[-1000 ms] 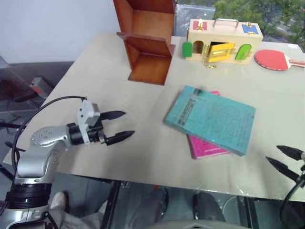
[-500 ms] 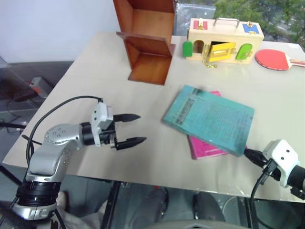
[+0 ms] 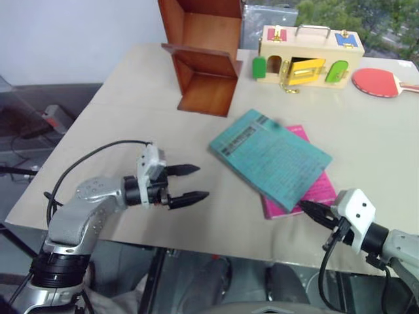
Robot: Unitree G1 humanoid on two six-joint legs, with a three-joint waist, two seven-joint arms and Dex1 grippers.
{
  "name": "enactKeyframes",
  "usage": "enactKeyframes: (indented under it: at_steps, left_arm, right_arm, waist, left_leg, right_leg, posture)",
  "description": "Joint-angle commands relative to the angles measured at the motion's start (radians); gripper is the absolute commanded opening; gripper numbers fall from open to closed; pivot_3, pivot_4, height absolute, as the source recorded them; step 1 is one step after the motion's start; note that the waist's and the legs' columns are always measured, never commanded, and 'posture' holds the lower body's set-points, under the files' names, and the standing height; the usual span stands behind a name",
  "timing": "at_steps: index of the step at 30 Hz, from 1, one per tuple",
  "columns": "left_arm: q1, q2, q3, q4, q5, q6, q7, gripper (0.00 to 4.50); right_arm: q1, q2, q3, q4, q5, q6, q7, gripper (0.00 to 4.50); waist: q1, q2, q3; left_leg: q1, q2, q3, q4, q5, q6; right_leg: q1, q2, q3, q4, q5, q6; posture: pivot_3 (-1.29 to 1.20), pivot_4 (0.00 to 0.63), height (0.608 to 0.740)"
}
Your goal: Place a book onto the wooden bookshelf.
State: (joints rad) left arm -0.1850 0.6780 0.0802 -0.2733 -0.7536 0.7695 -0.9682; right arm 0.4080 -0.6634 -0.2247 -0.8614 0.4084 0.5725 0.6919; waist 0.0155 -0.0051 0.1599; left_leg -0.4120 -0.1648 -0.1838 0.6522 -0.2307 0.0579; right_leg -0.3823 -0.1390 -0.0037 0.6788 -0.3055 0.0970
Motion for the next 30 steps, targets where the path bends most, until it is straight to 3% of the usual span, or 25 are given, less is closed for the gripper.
enactKeyframes:
  at_steps: [1, 6, 10, 19, 30]
  left_arm:
    - [-0.024, -0.067, 0.043, -0.025, -0.127, 0.132, 0.115, 4.5]
    - [-0.061, -0.204, 0.045, 0.052, -0.216, 0.293, 0.283, 4.5]
    - [-0.115, -0.312, 0.081, 0.148, -0.31, 0.44, 0.421, 4.5]
    - [-0.236, -0.584, 0.276, 0.38, -0.477, 0.566, 0.81, 4.5]
    - [-0.298, -0.746, 0.366, 0.518, -0.637, 0.545, 1.081, 4.5]
  right_arm:
    - [0.085, -0.015, -0.119, -0.073, 0.055, 0.009, 0.032, 0.87]
    - [0.254, 0.031, -0.342, -0.177, 0.197, -0.021, 0.061, 3.22]
    - [0.263, -0.038, -0.4, -0.186, 0.384, -0.152, 0.0, 4.44]
    - [0.247, -0.305, -0.318, -0.186, 0.464, -0.348, -0.214, 4.44]
    - [0.222, -0.448, -0.193, -0.186, 0.45, -0.421, -0.384, 4.44]
  waist:
    - [-0.001, 0.0, -0.001]
    - [-0.001, -0.002, -0.002]
    - [-0.003, -0.003, -0.003]
    - [0.003, -0.012, -0.008]
    - [0.021, -0.014, -0.009]
  left_leg:
    - [0.0, 0.0, 0.0, 0.0, 0.0, 0.0]
    - [0.002, 0.0, -0.001, 0.001, 0.0, 0.0]
    - [0.005, 0.001, 0.002, 0.001, 0.0, 0.0]
    - [0.006, 0.002, 0.005, 0.002, 0.0, 0.0]
    - [0.004, 0.001, 0.007, 0.006, 0.0, 0.001]
  right_leg:
    - [0.0, 0.0, 0.0, 0.0, 0.0, 0.0]
    - [0.004, 0.0, -0.001, 0.001, 0.0, 0.0]
    - [0.005, 0.0, 0.001, 0.001, 0.001, 0.001]
    - [0.006, -0.001, 0.004, 0.001, 0.002, 0.004]
    - [0.005, -0.001, 0.005, 0.0, 0.003, 0.005]
  posture:
    - [0.0, 0.15, 0.74]
    - [0.0, 0.15, 0.74]
    - [0.0, 0.15, 0.74]
    - [0.0, 0.15, 0.74]
    - [0.0, 0.15, 0.74]
